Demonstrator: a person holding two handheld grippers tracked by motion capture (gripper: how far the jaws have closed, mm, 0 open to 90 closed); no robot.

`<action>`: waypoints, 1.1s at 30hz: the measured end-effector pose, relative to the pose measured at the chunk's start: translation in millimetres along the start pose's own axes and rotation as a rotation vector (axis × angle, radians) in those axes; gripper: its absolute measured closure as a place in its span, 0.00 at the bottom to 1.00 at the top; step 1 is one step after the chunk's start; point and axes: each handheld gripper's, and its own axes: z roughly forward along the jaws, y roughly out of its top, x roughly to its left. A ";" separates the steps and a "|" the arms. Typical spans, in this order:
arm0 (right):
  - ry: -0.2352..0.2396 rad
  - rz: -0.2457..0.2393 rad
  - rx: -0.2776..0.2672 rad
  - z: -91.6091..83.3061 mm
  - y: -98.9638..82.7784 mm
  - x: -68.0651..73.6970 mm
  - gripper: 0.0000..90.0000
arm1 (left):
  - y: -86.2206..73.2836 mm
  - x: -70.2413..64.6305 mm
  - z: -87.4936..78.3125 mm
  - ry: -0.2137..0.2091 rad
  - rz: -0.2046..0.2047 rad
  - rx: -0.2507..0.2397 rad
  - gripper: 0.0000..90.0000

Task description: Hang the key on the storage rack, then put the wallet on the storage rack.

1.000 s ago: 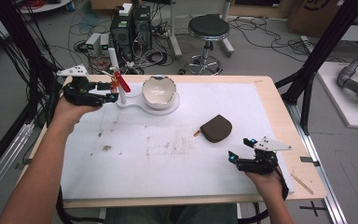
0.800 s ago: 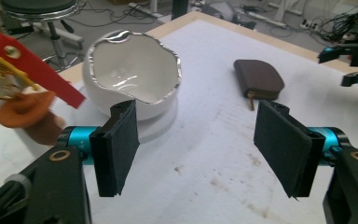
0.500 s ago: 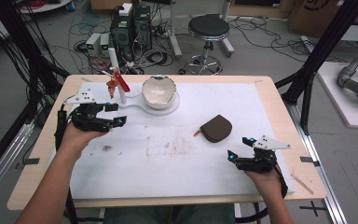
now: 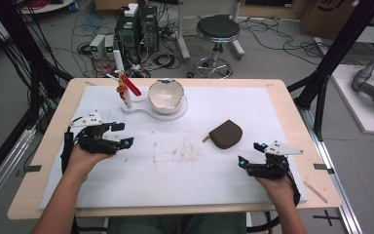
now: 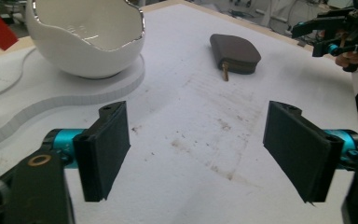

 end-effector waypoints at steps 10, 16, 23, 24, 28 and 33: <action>0.000 -0.009 0.001 1.4 0.5 0.9 0.21 | -15.2 -0.2 2.4 -0.024 -0.010 0.025 0.23; -0.020 0.008 -0.003 -3.5 -1.7 -4.4 0.21 | -15.7 -2.0 7.7 -0.007 0.000 0.037 0.18; -0.015 0.017 -0.002 -2.3 -3.4 -9.5 0.21 | -13.9 -3.9 7.5 0.001 0.009 0.039 0.18; -0.015 0.017 -0.002 -2.4 -3.3 -9.5 0.21 | -13.8 -4.0 7.9 0.000 0.009 0.038 0.18; -0.018 0.012 -0.008 -2.8 -2.4 -10.0 0.21 | -14.5 -4.7 11.4 -0.006 0.011 0.046 0.18; -0.019 0.018 -0.010 -4.1 -2.7 -7.7 0.21 | -15.9 -5.7 13.8 -0.021 0.002 0.039 0.18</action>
